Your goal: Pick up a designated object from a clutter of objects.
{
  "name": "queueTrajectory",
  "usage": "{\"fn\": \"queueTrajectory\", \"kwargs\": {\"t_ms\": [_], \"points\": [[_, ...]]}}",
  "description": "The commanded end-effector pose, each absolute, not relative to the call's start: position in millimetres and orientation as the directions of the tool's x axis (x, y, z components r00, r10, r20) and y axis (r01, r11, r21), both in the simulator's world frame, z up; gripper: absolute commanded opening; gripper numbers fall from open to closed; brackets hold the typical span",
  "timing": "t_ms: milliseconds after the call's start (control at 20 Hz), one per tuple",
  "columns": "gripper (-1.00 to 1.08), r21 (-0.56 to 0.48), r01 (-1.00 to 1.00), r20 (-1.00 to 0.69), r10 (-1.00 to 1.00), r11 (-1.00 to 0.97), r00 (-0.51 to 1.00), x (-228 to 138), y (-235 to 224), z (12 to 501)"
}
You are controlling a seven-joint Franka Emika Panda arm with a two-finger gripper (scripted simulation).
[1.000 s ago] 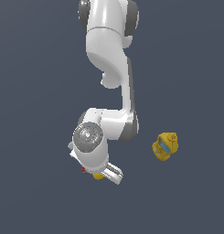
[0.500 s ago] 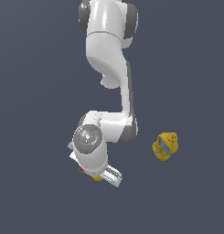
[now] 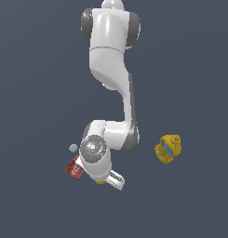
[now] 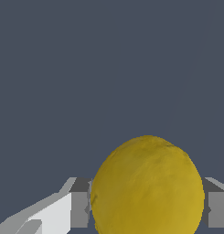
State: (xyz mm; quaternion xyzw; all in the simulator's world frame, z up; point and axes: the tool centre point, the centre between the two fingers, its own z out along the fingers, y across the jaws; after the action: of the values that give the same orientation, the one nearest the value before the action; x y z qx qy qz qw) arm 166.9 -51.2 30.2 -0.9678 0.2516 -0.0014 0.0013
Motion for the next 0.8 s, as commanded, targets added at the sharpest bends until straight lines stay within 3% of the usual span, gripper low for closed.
{"fn": "queueTrajectory", "kwargs": {"t_ms": [0, 750], "points": [[-1.0, 0.0, -0.49, 0.0, -0.49, -0.872, 0.872, 165.8, -53.9, 28.2], [-1.0, 0.0, -0.49, 0.0, -0.49, -0.872, 0.872, 162.8, -57.5, 35.9]]}}
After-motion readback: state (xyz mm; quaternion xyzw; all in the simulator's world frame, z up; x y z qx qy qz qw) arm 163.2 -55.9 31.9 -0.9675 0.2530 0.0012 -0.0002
